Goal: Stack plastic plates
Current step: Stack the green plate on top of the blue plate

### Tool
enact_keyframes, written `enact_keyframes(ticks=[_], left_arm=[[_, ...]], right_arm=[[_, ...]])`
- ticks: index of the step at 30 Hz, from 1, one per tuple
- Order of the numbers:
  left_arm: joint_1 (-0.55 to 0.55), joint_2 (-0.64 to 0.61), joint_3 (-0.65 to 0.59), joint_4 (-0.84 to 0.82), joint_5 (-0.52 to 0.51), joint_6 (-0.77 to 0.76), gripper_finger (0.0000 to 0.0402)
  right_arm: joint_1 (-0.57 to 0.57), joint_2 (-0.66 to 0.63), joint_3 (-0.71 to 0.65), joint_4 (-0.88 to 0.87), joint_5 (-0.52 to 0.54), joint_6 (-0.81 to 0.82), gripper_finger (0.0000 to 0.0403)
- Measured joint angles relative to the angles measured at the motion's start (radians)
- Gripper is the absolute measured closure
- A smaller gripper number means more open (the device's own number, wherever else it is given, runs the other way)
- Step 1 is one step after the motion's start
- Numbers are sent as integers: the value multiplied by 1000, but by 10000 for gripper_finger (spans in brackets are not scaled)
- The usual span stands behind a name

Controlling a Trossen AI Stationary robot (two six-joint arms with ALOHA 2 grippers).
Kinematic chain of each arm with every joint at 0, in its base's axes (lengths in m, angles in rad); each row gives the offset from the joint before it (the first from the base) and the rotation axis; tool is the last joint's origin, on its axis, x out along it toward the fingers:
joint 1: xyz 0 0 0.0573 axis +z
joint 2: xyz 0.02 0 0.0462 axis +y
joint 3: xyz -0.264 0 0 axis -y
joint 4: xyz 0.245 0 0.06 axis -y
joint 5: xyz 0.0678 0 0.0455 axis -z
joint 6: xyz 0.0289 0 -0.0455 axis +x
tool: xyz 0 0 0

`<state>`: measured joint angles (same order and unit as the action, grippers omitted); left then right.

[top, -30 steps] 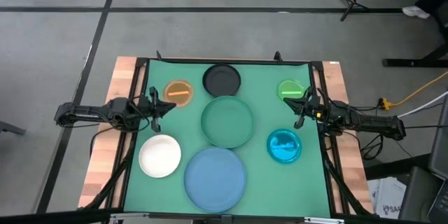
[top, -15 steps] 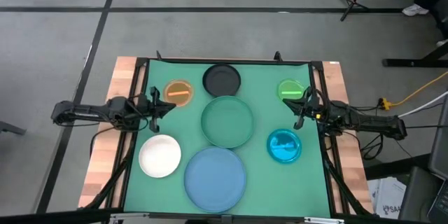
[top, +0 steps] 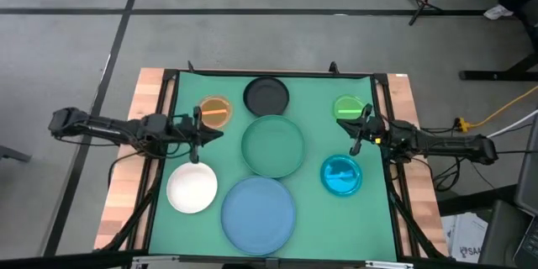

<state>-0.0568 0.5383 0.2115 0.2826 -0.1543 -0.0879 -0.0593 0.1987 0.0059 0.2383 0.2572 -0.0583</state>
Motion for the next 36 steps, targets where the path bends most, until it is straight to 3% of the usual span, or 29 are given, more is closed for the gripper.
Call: enact_keyframes(ticks=[7,12,16,21,28,32,36], left_arm=[[-9,204,62,8,-68,-7,397],[-9,307,68,102,-74,-5,397],[-9,367,69,147,-159,11,388],[15,429,69,148,-184,-17,341],[91,511,84,139,-84,-145,253],[107,579,160,72,-64,-158,224],[119,663,285,-95,-64,-186,220]], right_arm=[[0,101,0,103,-14,-6,402],[0,147,0,146,-15,-19,402],[0,183,0,197,-15,-23,402],[0,224,0,243,-3,-27,402],[0,273,0,288,22,-30,402],[0,306,22,291,33,-30,402],[0,348,60,292,38,-21,402]])
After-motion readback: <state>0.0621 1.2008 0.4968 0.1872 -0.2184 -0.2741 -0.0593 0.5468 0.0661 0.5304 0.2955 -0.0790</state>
